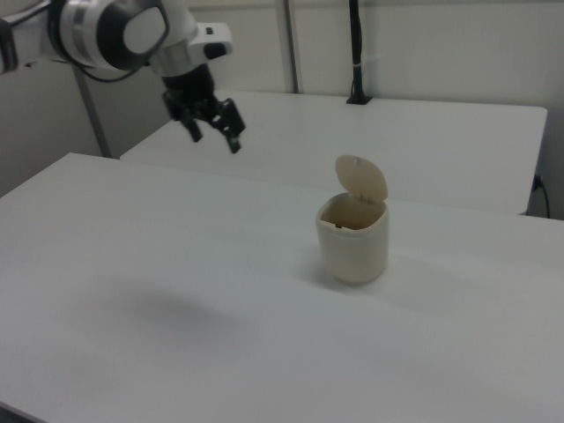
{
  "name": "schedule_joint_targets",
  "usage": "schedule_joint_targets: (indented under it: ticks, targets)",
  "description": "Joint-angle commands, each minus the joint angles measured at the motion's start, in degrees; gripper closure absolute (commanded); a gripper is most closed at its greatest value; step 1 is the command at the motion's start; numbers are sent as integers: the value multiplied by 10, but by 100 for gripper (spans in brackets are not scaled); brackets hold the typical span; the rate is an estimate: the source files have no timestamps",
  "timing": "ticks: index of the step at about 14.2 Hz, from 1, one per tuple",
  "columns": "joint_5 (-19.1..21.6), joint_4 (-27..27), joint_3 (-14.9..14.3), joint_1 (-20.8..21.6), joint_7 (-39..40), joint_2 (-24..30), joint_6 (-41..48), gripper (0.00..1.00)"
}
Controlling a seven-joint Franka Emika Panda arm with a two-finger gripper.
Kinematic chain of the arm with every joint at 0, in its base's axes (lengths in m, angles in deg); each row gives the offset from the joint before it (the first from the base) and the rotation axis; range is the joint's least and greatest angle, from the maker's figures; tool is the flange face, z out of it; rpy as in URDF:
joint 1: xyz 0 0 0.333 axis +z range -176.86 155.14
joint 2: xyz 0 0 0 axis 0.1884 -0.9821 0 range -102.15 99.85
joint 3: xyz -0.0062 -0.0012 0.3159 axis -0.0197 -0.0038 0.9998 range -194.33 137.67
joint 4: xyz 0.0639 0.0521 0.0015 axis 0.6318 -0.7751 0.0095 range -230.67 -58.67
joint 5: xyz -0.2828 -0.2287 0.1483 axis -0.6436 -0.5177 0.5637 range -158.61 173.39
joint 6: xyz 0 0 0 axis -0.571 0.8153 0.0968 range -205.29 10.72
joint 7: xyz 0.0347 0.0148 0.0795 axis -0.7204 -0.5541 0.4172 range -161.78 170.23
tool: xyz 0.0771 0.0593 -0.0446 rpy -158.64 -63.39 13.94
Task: Close the trash bin
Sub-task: 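Move the gripper over the open lid of the cream trash bin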
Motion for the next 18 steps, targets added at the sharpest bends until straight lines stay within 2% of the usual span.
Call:
schedule_joint_targets:
  ticks: [1,2,4,5,7,8,9,13,18]
  targets:
    - [-30,35,-25,-5,-44,-45,-88,0]
    - [-44,49,-32,-7,-51,-60,-118,1]
    - [-46,79,-50,-7,-106,-95,-173,18]
    - [-47,82,-55,-6,-135,-107,-202,31]
    - [-47,83,-64,-7,-205,-126,-265,71]
    - [-47,86,-76,-6,-255,-145,-307,95]
    - [-47,95,-84,-5,-286,-159,-331,100]
    - [-48,135,-118,-3,-406,-215,-365,100]
    - [-51,113,-126,-6,-414,-220,-366,100]
